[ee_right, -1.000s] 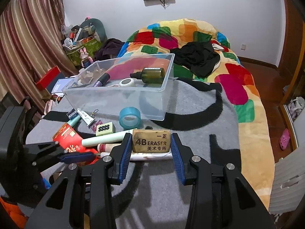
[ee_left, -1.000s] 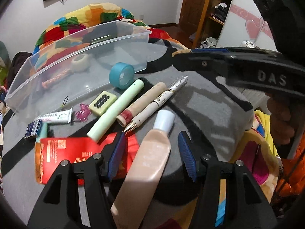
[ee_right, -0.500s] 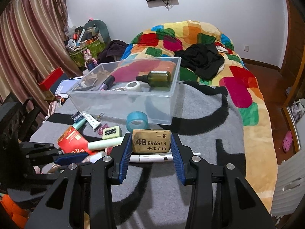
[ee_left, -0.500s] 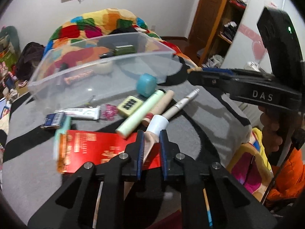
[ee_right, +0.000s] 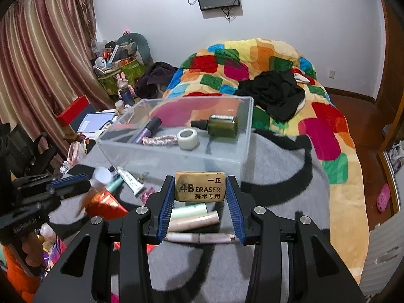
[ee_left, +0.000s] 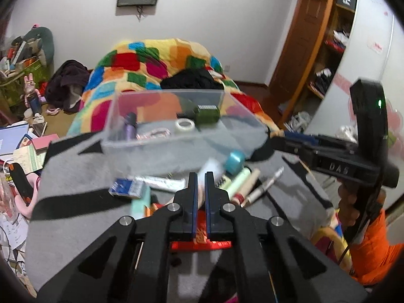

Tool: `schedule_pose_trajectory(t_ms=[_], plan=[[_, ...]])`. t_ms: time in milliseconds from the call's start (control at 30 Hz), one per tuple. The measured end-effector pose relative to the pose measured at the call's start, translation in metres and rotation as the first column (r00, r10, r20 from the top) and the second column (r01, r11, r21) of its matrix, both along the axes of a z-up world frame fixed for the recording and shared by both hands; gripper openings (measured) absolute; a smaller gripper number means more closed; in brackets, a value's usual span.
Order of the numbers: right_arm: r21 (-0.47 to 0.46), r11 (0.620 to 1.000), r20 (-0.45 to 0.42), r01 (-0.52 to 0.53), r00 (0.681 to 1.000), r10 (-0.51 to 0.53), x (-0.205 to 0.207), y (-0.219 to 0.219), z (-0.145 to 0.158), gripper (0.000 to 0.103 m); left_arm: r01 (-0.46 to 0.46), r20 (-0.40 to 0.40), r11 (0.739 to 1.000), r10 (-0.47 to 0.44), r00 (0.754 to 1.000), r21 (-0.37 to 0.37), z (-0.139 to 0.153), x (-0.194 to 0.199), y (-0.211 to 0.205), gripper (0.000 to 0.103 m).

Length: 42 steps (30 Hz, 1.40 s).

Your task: Organize objects

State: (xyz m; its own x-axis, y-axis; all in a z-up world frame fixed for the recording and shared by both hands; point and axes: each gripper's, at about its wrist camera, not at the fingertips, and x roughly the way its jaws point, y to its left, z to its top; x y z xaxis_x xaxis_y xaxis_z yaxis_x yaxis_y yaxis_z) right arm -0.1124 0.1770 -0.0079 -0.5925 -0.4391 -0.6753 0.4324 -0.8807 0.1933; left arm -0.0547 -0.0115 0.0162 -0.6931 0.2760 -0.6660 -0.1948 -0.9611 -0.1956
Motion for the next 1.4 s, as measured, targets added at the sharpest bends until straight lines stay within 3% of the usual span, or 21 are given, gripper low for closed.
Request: schedule_pose_trajectory(t_ms=[200,333,433,500,567,733,800,867,1000,1200,1400], plan=[[-0.002,1.000,-0.016,-0.002,1.000,0.002,-0.014,-0.010,0.006,0.037,-0.025,-0.045,1.000,0.025,0.999,0.003,0.016,-0.011,-0.009,0.004],[0.008,1.000,-0.013,-0.008,1.000,0.008,-0.020,-0.014,0.004,0.037,-0.016,-0.014,0.997,0.015,1.000,-0.078,0.002,-0.018,-0.004,0.007],[0.015,1.000,-0.008,-0.003,1.000,0.004,-0.027,-0.014,0.001,0.037,-0.024,0.042,0.993,0.029,0.999,-0.116,-0.017,-0.027,-0.005,0.027],[0.017,1.000,-0.004,0.002,1.000,-0.002,-0.033,-0.015,0.000,0.037,-0.033,0.061,0.992,0.041,0.997,-0.123,-0.025,-0.030,-0.007,0.046],[0.021,1.000,-0.001,0.008,1.000,-0.008,-0.040,-0.016,0.000,0.037,-0.046,0.079,0.992,0.055,0.995,-0.116,-0.033,-0.034,-0.013,0.052],[0.032,0.999,0.036,0.016,0.999,-0.017,-0.064,-0.023,-0.005,0.037,-0.042,0.122,0.995,0.053,0.991,-0.094,-0.045,-0.039,-0.019,0.055],[0.044,0.999,0.057,0.018,0.998,-0.020,-0.074,-0.028,-0.010,0.037,-0.038,0.128,0.996,0.049,0.991,-0.086,-0.047,-0.037,-0.019,0.065],[0.056,0.998,0.071,0.016,0.997,-0.020,-0.080,-0.033,-0.015,0.037,-0.040,0.129,0.996,0.051,0.990,-0.085,-0.049,-0.031,-0.021,0.069],[0.081,0.997,0.092,-0.006,0.996,-0.002,-0.085,-0.044,-0.024,0.037,-0.046,0.143,0.996,0.057,0.988,-0.081,-0.054,-0.018,-0.027,0.075],[0.103,0.995,0.083,-0.018,0.996,0.009,-0.081,-0.050,-0.026,0.037,-0.056,0.206,0.997,0.066,0.976,-0.057,-0.072,-0.009,-0.035,0.076],[0.085,0.996,0.062,-0.027,0.998,0.022,-0.066,-0.042,-0.015,0.047,-0.073,0.220,0.997,0.068,0.973,0.012,-0.078,-0.001,-0.038,0.077]])
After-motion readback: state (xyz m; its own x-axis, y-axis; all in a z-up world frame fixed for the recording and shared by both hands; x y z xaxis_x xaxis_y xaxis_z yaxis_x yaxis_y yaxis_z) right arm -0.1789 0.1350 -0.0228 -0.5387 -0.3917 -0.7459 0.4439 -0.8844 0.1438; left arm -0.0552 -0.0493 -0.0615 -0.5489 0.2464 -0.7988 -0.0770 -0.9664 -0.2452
